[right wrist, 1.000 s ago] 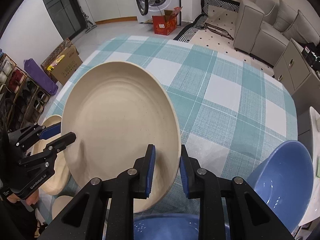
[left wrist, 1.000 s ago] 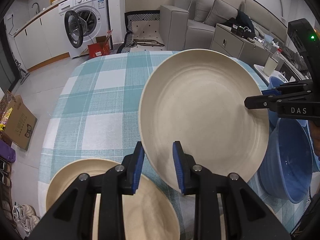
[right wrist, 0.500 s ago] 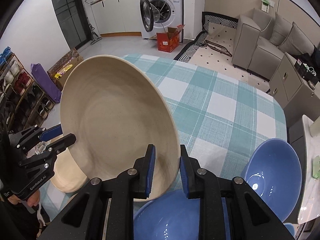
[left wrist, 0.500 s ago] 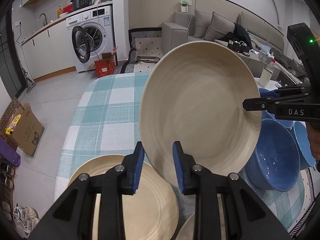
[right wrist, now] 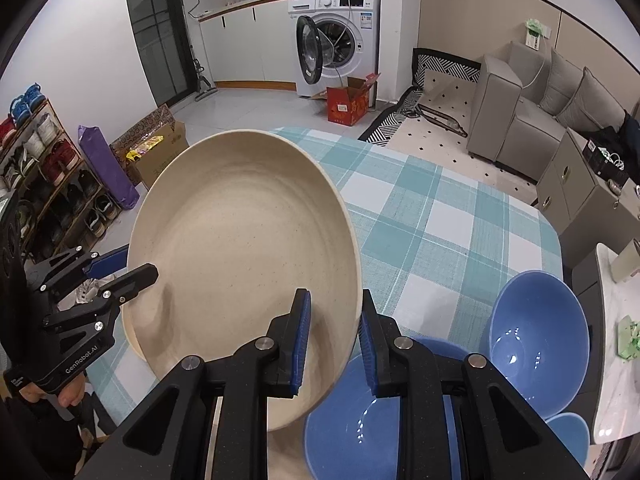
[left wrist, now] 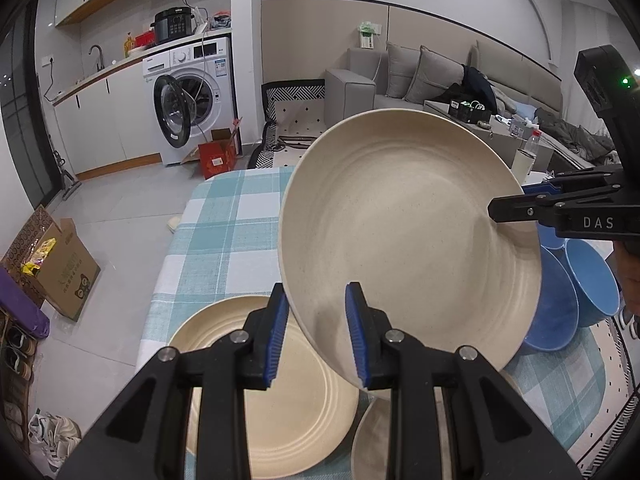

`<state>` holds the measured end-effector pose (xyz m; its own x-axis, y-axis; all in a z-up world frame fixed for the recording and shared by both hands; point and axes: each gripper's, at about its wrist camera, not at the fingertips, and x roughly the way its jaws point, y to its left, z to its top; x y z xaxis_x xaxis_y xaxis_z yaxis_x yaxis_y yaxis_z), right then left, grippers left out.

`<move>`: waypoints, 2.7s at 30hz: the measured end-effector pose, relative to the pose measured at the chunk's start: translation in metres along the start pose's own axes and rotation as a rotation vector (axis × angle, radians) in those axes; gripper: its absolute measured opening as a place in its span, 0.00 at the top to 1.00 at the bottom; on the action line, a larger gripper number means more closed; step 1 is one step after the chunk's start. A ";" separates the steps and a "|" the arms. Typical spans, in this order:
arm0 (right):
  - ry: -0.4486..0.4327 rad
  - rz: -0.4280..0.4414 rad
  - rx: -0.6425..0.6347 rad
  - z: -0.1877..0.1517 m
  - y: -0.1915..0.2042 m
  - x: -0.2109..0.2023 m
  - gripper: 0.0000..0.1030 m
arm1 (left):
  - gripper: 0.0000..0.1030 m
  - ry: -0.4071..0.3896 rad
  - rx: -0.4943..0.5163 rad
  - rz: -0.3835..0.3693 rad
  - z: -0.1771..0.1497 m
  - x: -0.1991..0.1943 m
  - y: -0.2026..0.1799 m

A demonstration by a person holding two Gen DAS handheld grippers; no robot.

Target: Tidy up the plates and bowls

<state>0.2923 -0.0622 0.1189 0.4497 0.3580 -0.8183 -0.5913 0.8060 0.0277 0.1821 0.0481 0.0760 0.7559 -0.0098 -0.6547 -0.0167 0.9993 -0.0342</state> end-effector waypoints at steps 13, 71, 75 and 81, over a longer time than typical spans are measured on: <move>-0.016 -0.001 -0.047 -0.044 0.032 -0.032 0.77 | 0.74 -0.023 0.020 0.001 -0.031 -0.033 -0.004; 0.214 0.016 -0.053 -0.184 0.054 0.017 0.77 | 0.73 0.161 0.095 -0.039 -0.112 -0.015 -0.031; 0.224 0.007 -0.052 -0.184 0.052 0.016 0.77 | 0.72 0.168 0.104 -0.044 -0.113 -0.013 -0.034; 0.240 -0.001 -0.055 -0.189 0.049 0.017 0.77 | 0.72 0.173 0.117 -0.049 -0.113 -0.012 -0.037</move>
<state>0.1448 -0.1058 -0.0021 0.2825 0.2296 -0.9314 -0.6291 0.7774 0.0009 0.0992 0.0071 -0.0003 0.6304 -0.0547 -0.7744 0.1012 0.9948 0.0121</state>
